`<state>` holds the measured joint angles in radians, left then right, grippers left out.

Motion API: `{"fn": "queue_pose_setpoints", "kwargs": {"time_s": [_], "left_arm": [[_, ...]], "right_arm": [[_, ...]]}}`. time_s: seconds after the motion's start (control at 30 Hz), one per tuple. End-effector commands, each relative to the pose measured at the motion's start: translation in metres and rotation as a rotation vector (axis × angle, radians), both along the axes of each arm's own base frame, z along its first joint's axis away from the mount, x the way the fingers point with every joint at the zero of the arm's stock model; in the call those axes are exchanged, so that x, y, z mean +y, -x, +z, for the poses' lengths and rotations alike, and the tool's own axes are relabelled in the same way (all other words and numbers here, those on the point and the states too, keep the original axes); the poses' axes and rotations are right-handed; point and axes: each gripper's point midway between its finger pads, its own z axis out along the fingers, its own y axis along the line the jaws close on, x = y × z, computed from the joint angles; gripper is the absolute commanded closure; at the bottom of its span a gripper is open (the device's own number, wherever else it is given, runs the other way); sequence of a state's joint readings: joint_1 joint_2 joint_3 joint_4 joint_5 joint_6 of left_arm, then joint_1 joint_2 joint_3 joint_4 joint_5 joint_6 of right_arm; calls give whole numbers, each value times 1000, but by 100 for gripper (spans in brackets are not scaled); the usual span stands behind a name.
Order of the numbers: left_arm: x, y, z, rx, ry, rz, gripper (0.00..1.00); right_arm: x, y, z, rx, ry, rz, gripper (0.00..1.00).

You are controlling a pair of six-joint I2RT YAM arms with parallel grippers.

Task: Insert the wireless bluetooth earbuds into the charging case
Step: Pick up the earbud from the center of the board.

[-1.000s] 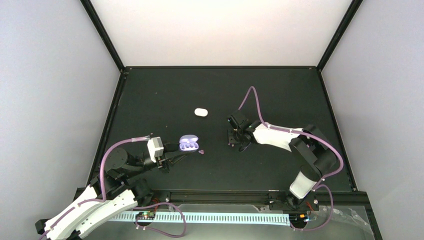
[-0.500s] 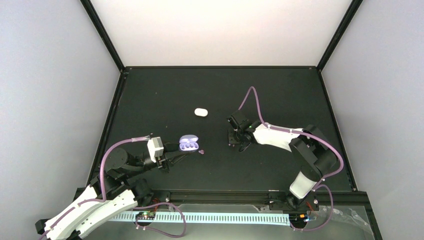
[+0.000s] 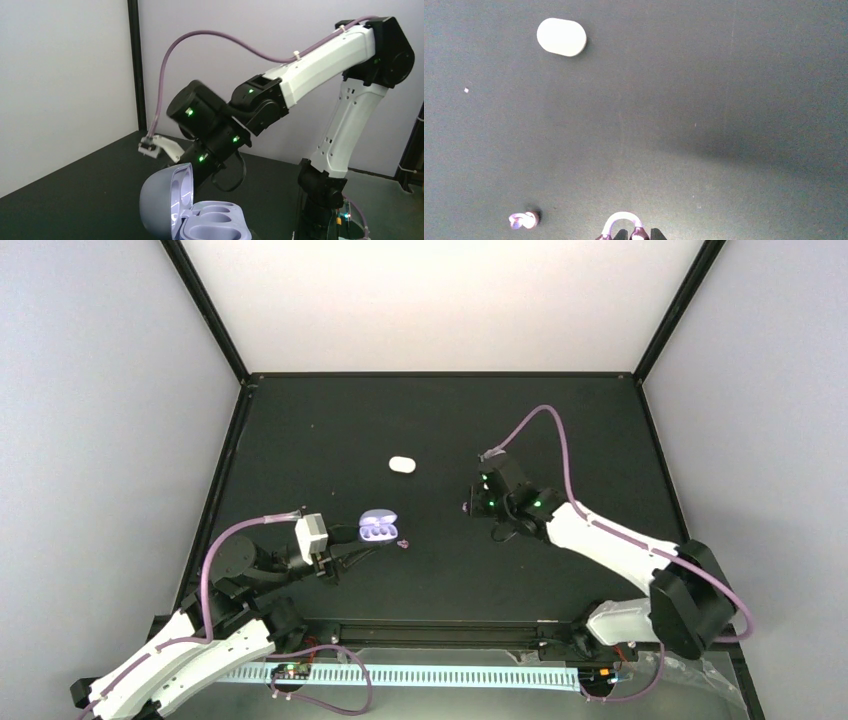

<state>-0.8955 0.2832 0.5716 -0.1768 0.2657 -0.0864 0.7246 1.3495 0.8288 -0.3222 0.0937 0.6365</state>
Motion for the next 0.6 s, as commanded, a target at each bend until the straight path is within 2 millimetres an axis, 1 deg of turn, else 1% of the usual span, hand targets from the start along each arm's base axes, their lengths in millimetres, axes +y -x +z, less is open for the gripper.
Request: {"fn": "queue_pose_setpoints", "kwargs": {"time_s": [0.0,0.07,0.13,0.2,0.27,0.33,0.43,0.5,0.57], "left_arm": [[-4,-3,2,10,11,-4,98],[-4,-4,8,4,31,-2,98],[-5,-5,17,-14,64,0,98],[-8,-6,30,-47,103,-8,98],[-16,-10,41,-74,123,-17,99],[-23,-13,57,-117,149,-30,98],[-36,-20,81,-165,181,-45,98],[-45,-29,96,-177,209,-39,98],[-51,-38,111,-192,253,-24,98]], "right_arm": [[-11,-8,48,-141,-16,-21,90],[-15,-5,92,-243,-77,-24,90],[-19,2,141,-350,-136,-14,90],[-23,14,191,-478,-173,1,90],[-27,27,237,-589,-193,16,90],[-33,39,274,-676,-207,19,90],[-40,60,321,-799,-236,39,89],[-39,75,345,-867,-269,67,89],[-37,88,363,-912,-299,93,89]]}}
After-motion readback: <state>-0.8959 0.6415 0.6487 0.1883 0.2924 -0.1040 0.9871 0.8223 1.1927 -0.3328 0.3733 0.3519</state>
